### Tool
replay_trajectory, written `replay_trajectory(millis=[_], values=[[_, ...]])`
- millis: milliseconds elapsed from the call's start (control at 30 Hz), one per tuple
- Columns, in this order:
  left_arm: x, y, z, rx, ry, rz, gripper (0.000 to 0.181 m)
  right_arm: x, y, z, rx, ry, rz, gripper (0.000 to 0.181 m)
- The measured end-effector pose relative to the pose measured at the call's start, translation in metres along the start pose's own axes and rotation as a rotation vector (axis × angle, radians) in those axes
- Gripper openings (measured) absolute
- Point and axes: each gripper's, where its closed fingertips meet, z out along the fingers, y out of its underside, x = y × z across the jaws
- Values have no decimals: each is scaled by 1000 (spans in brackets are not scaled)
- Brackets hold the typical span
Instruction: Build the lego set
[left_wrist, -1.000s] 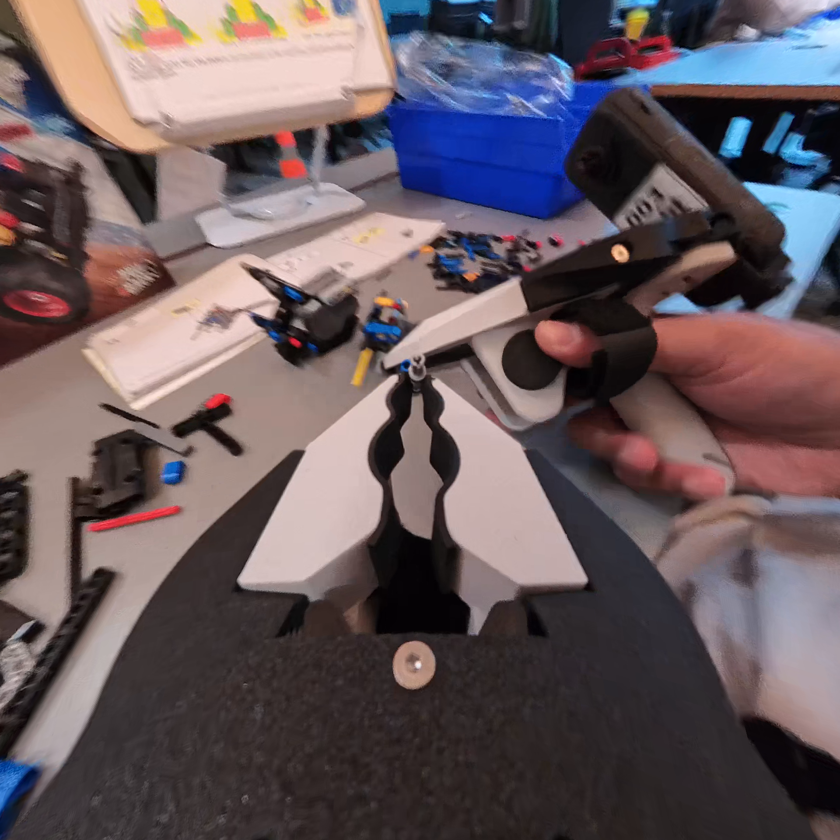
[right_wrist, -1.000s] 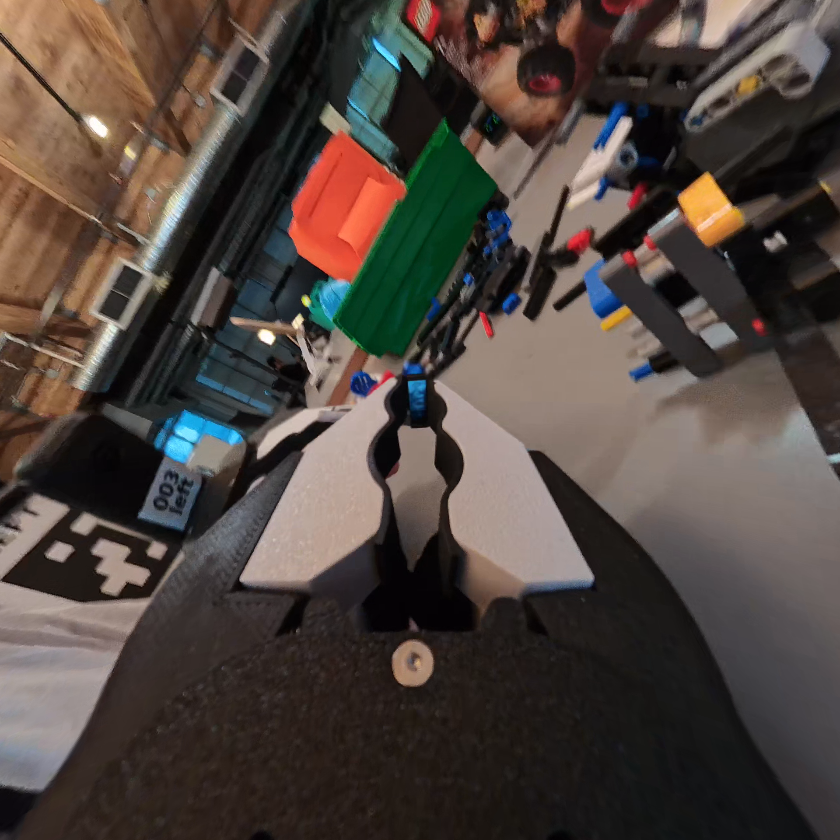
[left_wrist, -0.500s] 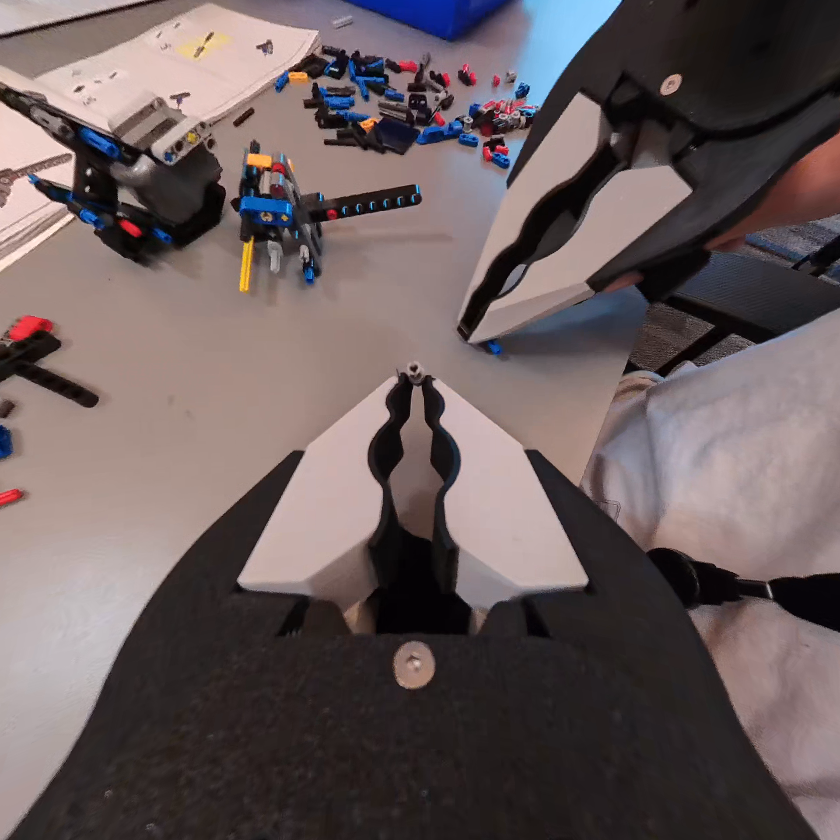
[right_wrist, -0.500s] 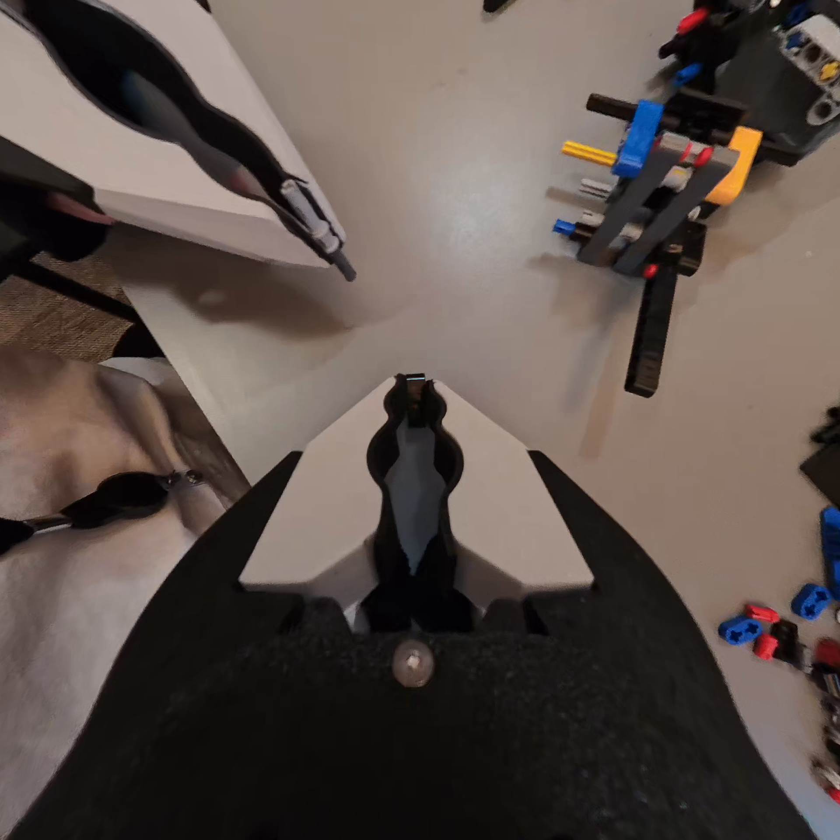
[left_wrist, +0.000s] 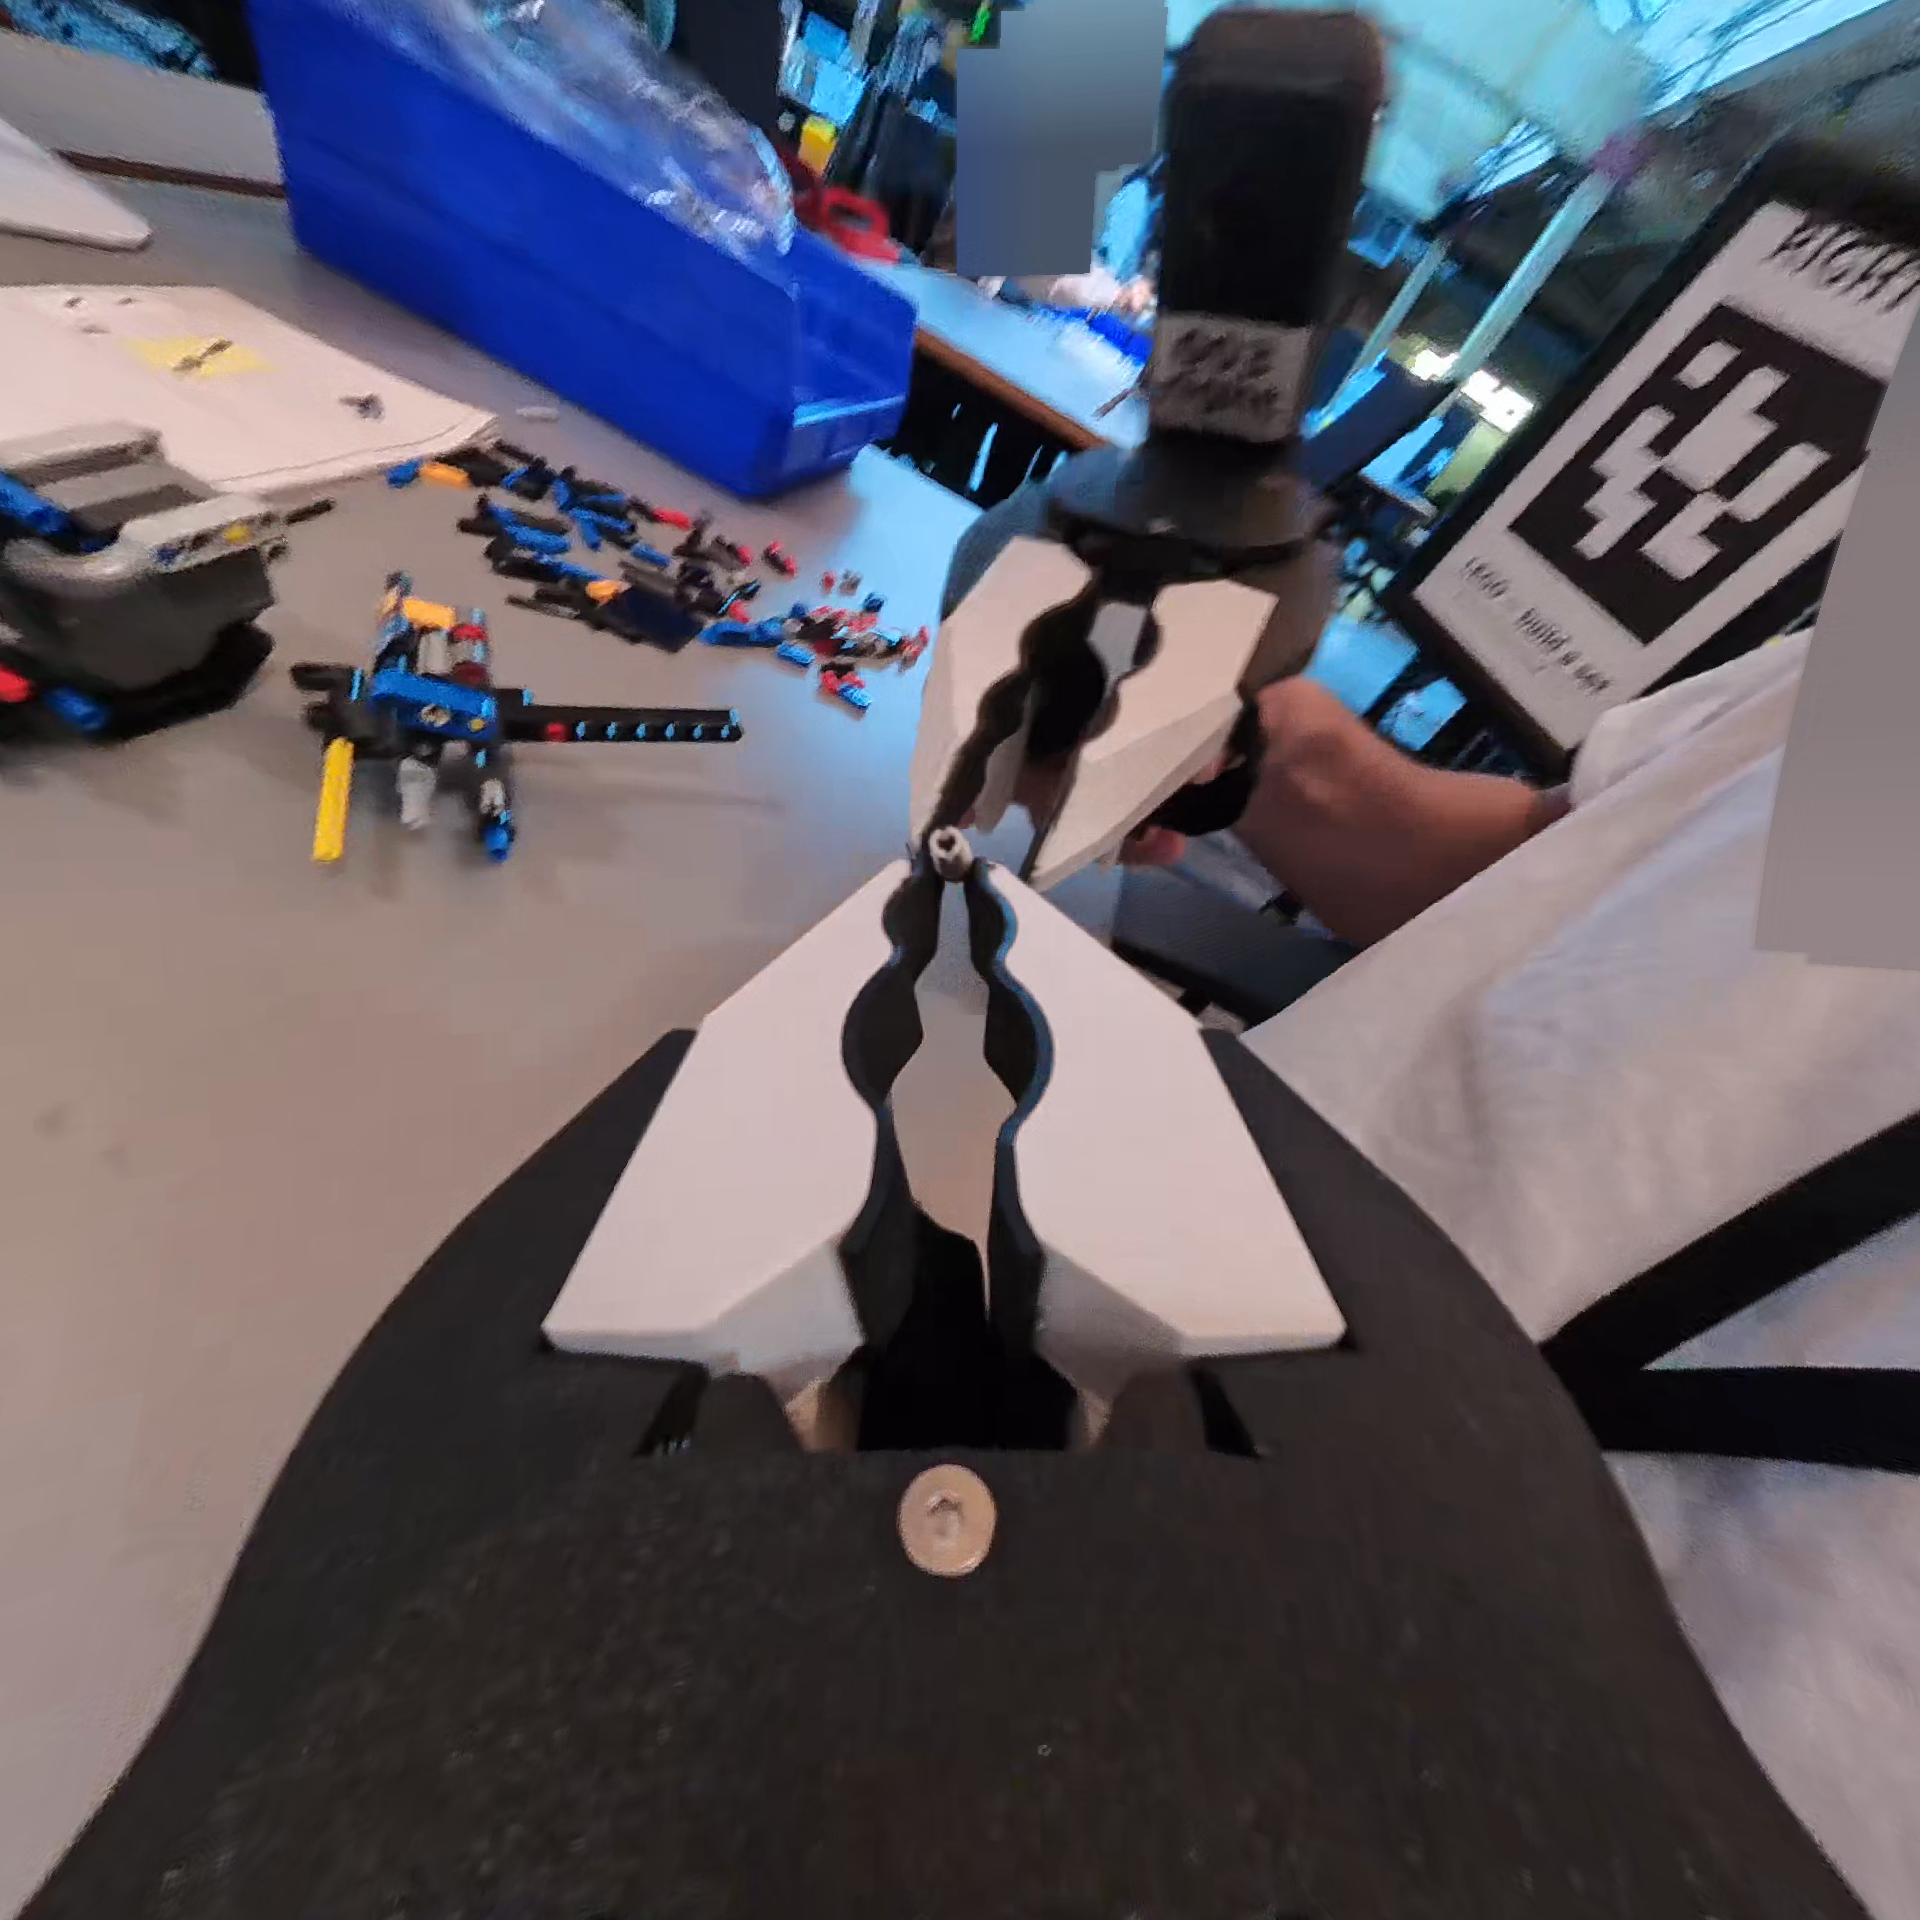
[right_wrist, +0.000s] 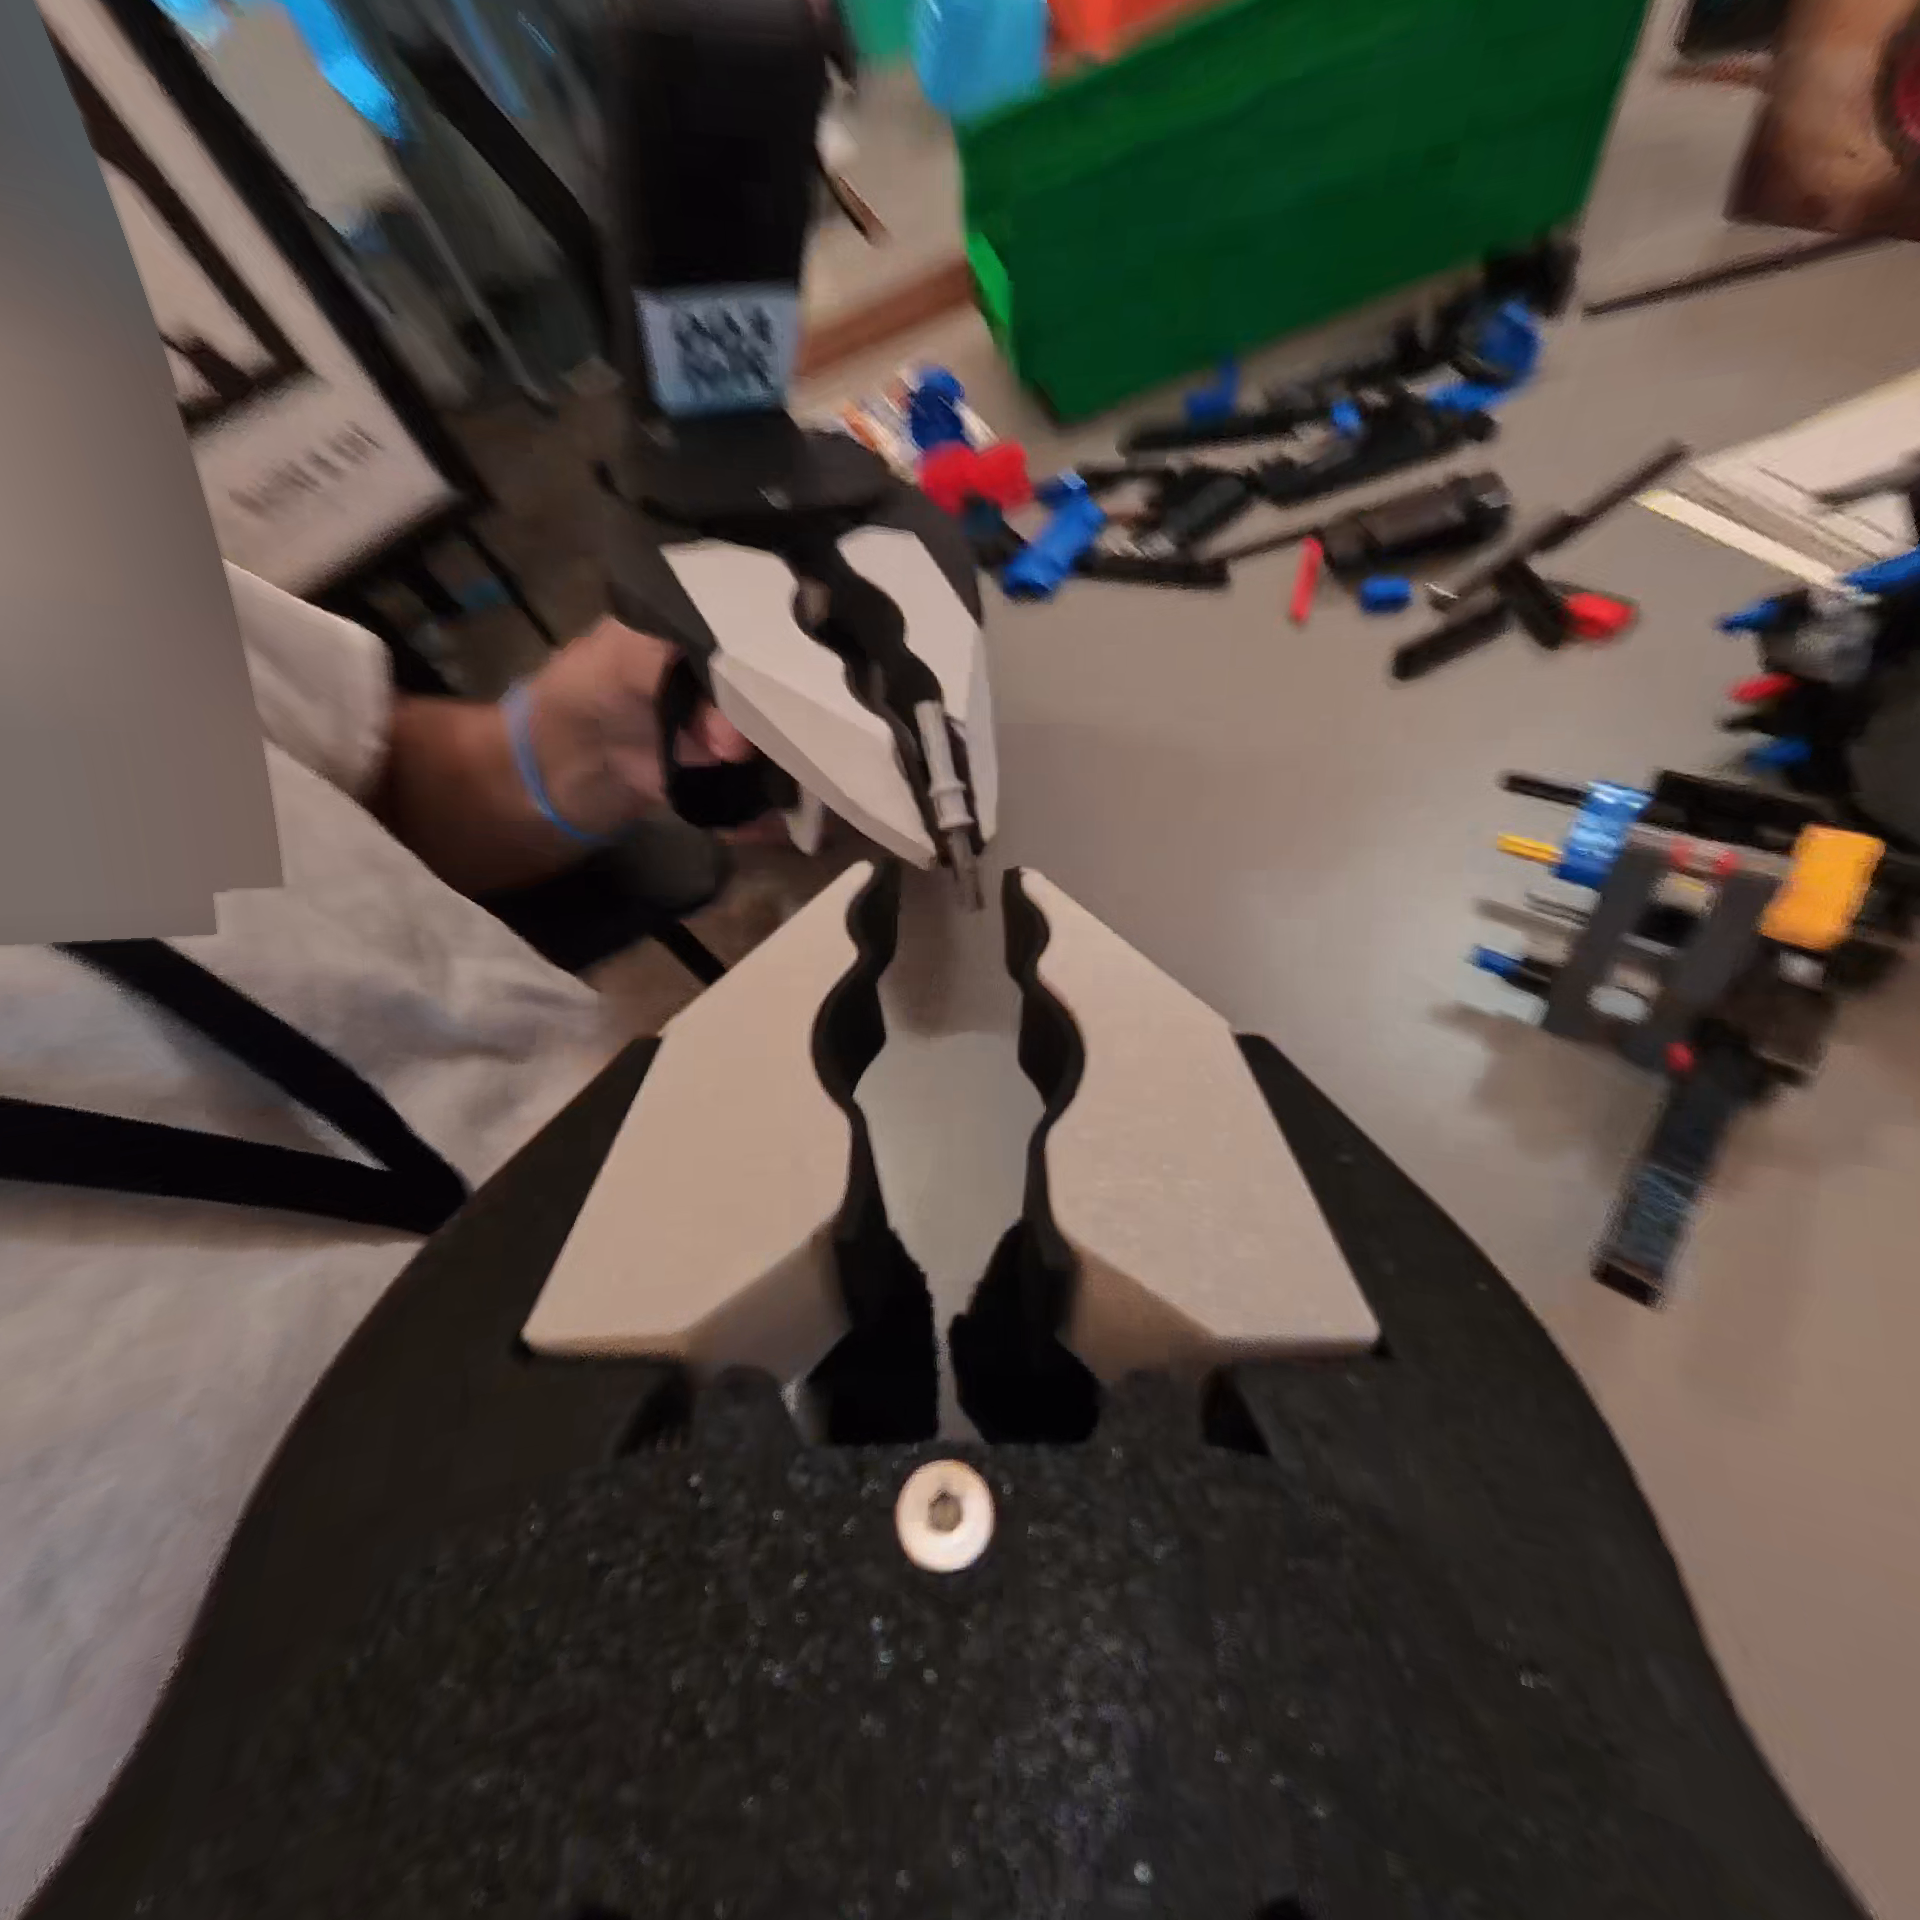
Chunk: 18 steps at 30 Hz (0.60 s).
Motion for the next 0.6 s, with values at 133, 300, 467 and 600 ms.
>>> replay_trajectory(millis=[133,300,467,600], values=[[15,-6,-4,61,37,62,3,-17,-3,-2,39,-225,119,11],[22,-1,-5,50,26,90,3,-22,4,-1,12,-219,-11,2],[6,18,-8,-114,-102,225,13,-15,25,3,-141,-192,-103,0],[-15,36,-14,-296,-232,453,17,9,46,6,-325,-90,-236,0]])
